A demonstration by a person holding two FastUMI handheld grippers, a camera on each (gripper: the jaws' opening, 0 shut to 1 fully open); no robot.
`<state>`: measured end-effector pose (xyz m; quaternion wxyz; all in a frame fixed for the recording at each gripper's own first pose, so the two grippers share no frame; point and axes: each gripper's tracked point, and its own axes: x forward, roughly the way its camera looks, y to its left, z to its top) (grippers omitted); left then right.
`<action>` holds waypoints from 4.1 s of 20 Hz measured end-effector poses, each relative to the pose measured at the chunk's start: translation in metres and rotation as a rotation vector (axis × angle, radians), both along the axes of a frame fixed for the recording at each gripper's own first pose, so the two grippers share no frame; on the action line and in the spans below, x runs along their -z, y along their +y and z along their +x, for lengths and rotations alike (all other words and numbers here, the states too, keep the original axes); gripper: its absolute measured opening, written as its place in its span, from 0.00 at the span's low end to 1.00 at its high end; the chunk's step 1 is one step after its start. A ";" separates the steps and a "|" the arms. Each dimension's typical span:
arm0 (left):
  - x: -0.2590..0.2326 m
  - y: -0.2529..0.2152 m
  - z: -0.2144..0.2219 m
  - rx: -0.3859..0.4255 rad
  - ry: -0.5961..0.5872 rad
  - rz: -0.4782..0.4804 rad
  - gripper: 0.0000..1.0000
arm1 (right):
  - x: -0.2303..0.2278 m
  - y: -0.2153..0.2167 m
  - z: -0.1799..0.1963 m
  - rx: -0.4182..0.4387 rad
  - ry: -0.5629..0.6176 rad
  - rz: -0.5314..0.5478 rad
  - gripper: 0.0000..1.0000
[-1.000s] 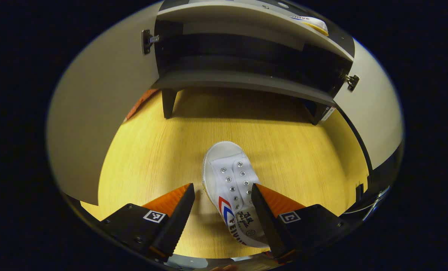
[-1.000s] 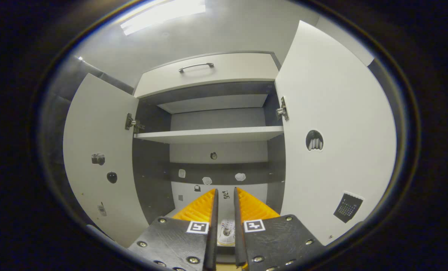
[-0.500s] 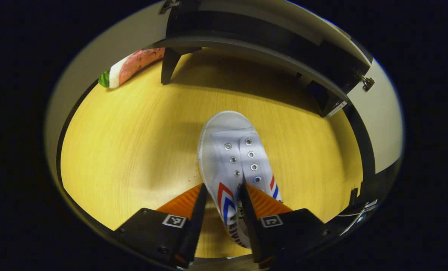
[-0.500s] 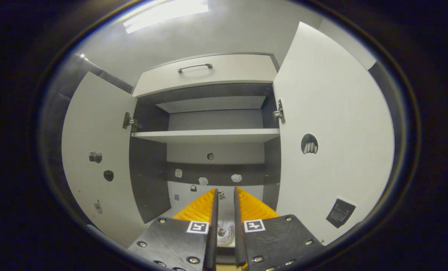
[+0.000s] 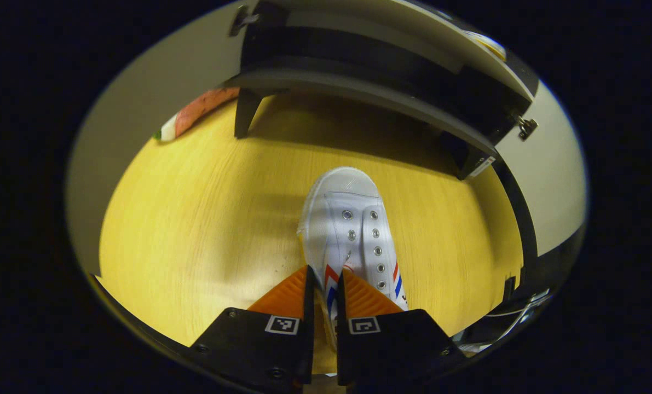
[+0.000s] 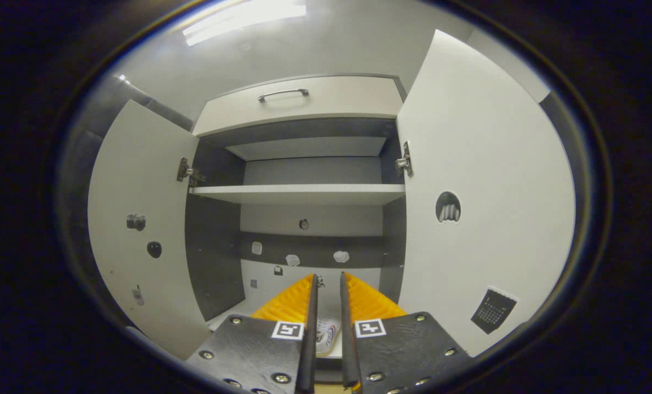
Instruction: Grab one shoe with the right hand and put it into the shoe cabinet, grab the other shoe with the left hand and put it into the shoe cabinet; then close the right door with the right hand and the left door with the left hand.
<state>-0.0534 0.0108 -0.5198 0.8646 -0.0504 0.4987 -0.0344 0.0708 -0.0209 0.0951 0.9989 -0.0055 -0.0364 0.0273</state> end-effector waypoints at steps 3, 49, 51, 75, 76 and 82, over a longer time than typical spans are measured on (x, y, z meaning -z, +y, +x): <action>-0.044 -0.006 0.024 0.027 -0.107 -0.041 0.19 | 0.001 0.000 -0.001 -0.001 0.002 -0.001 0.19; -0.297 -0.019 0.112 0.109 -0.619 0.070 0.59 | 0.009 -0.007 -0.088 0.034 0.037 0.055 0.75; -0.316 -0.021 0.098 0.106 -0.653 0.075 0.69 | 0.008 -0.016 -0.099 0.052 0.035 0.056 0.75; -0.510 -0.041 -0.149 0.150 -0.927 0.011 0.96 | 0.041 -0.196 -0.133 0.299 0.109 0.006 0.79; -0.512 -0.039 -0.156 0.149 -0.924 0.011 0.96 | 0.044 -0.194 -0.132 0.288 0.115 0.011 0.79; -0.520 -0.027 -0.194 0.146 -0.914 -0.023 0.96 | 0.050 -0.189 -0.125 0.234 0.144 0.032 0.75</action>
